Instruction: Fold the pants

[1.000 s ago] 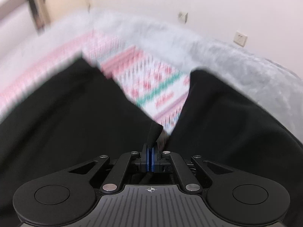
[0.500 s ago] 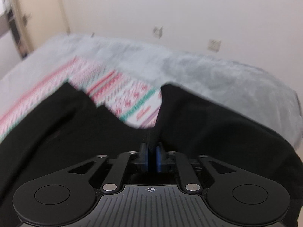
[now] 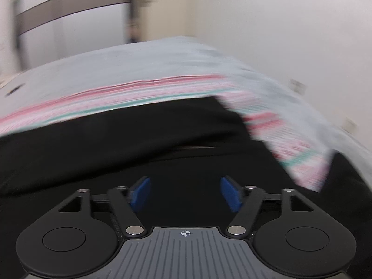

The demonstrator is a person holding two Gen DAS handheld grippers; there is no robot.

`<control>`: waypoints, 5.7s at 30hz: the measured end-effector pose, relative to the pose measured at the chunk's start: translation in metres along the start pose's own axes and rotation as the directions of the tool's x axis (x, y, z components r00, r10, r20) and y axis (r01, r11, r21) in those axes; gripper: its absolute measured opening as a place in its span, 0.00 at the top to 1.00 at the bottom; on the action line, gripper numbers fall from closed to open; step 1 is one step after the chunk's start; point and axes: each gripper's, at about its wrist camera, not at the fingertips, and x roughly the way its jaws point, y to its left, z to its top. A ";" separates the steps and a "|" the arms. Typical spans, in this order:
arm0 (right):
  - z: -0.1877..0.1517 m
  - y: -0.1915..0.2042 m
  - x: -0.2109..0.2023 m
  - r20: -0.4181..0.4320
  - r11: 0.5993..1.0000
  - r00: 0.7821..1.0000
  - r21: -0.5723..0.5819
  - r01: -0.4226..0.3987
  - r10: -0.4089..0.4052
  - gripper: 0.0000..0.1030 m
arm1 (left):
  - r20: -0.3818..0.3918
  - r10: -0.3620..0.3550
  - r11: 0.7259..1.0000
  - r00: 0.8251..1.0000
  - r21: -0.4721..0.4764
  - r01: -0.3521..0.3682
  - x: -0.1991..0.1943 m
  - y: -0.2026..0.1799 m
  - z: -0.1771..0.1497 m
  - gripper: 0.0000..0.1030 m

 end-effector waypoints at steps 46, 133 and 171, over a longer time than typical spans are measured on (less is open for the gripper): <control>0.093 0.513 0.158 -0.379 0.536 0.785 -0.579 -0.615 0.490 0.84 | -0.151 0.035 0.999 0.988 -0.002 -0.036 0.054 0.017 -0.009 0.26; 0.092 -0.179 0.176 -0.034 0.753 0.998 0.654 0.069 -0.062 0.65 | -0.056 -0.035 0.979 0.998 -0.200 0.023 0.014 0.056 -0.003 0.50; 0.127 -0.175 0.048 0.241 0.767 0.969 0.632 -0.111 -0.059 0.90 | -0.005 -0.054 0.948 0.999 -0.315 0.049 0.006 0.073 0.008 0.51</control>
